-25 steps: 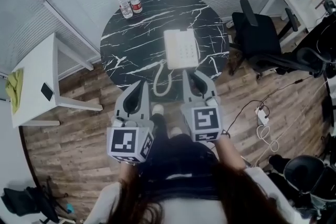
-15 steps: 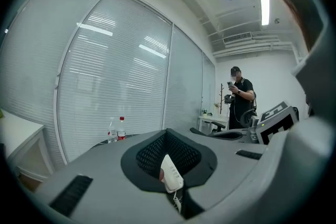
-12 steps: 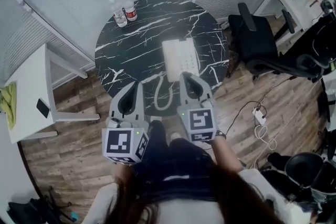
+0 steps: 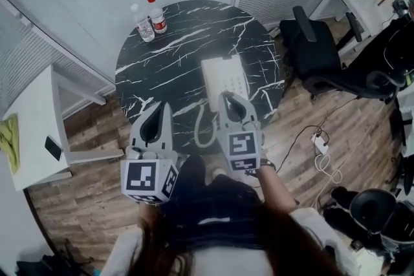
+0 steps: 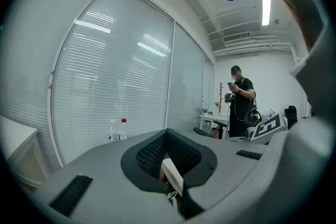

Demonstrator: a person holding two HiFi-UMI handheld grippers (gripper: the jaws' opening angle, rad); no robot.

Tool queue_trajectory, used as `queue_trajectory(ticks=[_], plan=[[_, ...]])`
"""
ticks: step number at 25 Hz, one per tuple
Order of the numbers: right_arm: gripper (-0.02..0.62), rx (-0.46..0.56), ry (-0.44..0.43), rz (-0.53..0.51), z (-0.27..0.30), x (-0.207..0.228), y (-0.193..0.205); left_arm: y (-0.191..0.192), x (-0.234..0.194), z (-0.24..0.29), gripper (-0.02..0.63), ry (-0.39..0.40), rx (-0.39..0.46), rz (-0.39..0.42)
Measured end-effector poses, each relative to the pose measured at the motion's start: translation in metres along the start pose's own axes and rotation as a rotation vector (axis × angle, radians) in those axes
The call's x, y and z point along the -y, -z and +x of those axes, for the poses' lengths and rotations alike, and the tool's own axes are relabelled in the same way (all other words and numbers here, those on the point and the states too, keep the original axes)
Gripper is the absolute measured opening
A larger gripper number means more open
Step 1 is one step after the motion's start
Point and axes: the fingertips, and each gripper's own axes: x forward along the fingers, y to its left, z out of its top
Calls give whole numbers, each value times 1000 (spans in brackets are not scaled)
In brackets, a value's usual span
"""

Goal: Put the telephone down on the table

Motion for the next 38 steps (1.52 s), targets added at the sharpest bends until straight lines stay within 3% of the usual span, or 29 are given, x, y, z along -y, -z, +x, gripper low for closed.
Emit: queue_trajectory(ticks=[4, 22, 38], plan=[[14, -24, 6, 0, 15, -1, 6, -1, -13, 8, 0, 12, -4, -2], [154, -154, 4, 27, 76, -5, 42, 5, -60, 41, 0, 44, -45, -15], [210, -271, 19, 74, 122, 6, 82, 20, -88, 68, 1, 27, -106, -20]])
